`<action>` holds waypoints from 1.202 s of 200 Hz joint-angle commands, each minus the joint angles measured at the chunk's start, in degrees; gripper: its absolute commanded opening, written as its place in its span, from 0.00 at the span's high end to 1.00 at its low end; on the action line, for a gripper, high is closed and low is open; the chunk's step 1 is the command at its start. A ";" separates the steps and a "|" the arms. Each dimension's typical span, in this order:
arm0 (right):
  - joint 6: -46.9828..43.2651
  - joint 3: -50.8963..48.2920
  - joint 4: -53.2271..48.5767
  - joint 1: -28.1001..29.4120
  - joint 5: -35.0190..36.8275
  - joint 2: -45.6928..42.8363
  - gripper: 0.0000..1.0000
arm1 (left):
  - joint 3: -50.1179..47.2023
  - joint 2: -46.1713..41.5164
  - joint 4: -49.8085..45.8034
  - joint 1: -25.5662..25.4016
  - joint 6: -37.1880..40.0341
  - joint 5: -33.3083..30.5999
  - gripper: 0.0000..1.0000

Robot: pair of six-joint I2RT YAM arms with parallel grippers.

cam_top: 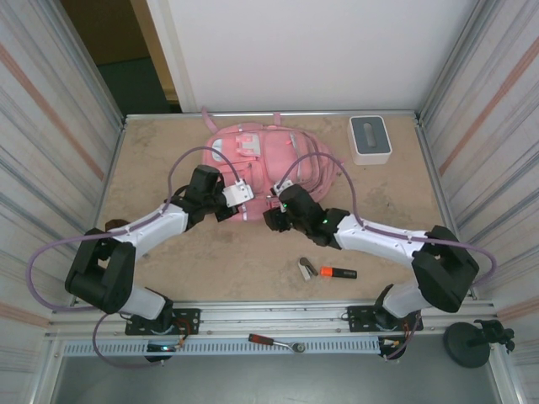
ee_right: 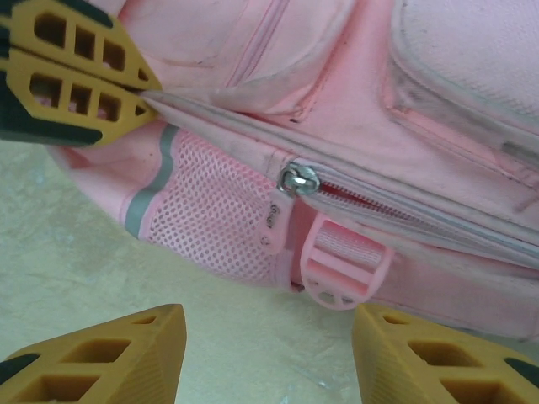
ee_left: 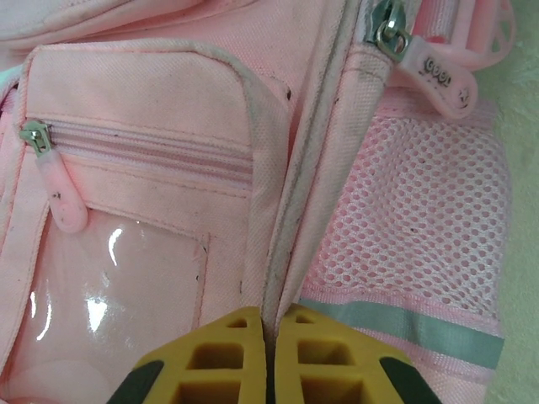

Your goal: Pack the student bag

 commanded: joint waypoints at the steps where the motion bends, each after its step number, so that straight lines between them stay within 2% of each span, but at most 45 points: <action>1: -2.53 1.88 2.88 2.09 11.45 3.06 0.44 | 0.21 -2.91 1.34 0.44 -2.87 4.72 1.00; 44: -4.03 3.63 7.15 4.89 20.18 8.57 0.36 | 0.03 -3.09 1.70 0.74 -3.35 6.16 1.00; 82: -6.11 4.77 11.08 5.07 23.25 11.67 0.31 | 0.04 -3.25 1.76 1.02 -3.70 7.25 1.00; 127: -8.57 6.86 11.69 4.99 27.80 14.18 0.33 | -0.05 -3.18 1.71 1.10 -3.84 7.47 1.00; 191: -8.22 6.74 9.26 4.29 27.75 11.98 0.47 | 0.19 -2.56 1.82 1.10 -3.95 7.21 1.00; 240: -8.09 6.58 7.87 4.18 27.24 11.94 0.67 | 0.44 -2.23 1.78 1.10 -3.96 7.01 1.00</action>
